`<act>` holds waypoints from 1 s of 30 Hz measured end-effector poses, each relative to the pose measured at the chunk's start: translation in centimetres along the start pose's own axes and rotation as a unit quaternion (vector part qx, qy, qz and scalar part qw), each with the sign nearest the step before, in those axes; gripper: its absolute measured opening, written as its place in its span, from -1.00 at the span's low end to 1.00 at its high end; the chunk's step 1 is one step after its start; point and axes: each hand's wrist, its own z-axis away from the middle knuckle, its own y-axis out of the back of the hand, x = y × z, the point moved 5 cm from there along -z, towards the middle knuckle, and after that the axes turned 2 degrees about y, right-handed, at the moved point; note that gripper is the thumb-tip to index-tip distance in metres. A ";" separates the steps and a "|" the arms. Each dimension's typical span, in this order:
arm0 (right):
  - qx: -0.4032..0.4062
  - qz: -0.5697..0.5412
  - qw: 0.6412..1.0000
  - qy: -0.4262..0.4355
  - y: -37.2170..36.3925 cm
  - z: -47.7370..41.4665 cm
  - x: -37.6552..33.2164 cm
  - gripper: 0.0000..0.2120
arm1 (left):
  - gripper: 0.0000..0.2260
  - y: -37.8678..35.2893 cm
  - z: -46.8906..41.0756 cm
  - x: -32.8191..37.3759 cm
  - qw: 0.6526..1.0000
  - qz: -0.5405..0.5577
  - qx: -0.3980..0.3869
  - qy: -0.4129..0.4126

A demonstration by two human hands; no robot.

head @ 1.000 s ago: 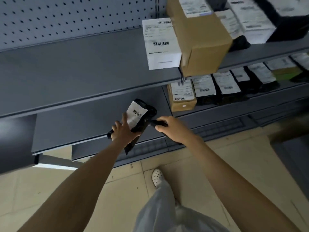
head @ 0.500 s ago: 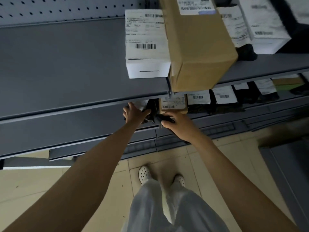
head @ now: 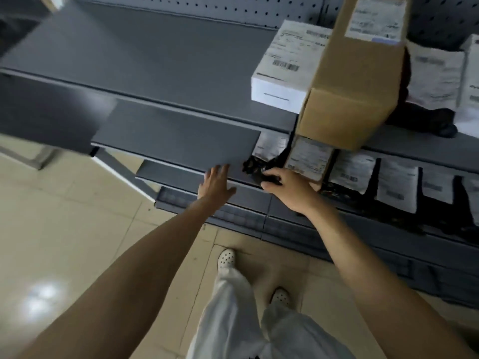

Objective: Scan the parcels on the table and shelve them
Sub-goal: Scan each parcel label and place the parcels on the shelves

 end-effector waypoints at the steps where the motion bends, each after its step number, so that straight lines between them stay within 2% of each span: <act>1: -0.014 0.008 1.000 0.022 -0.8 -0.2 -1.2 -0.58 | -0.34 0.6 1.3 -1.5 1.000 -0.013 0.016 0.020; 6: -0.094 0.055 0.986 0.128 -6.9 0.0 -8.8 -0.59 | -0.49 3.5 9.9 -9.8 0.990 -0.026 0.087 0.110; 13: -0.185 0.121 0.945 0.242 -14.7 3.3 -19.1 -0.63 | -0.62 8.4 18.8 -20.8 0.958 -0.004 0.170 0.232; 21: -0.213 0.162 0.921 0.282 -24.2 1.4 -29.8 -0.62 | -0.60 11.4 24.2 -31.8 0.939 0.010 0.194 0.283; 30: -0.229 0.183 0.905 0.308 -36.4 -1.7 -41.0 -0.61 | -0.56 18.6 28.3 -48.0 0.925 -0.095 0.196 0.310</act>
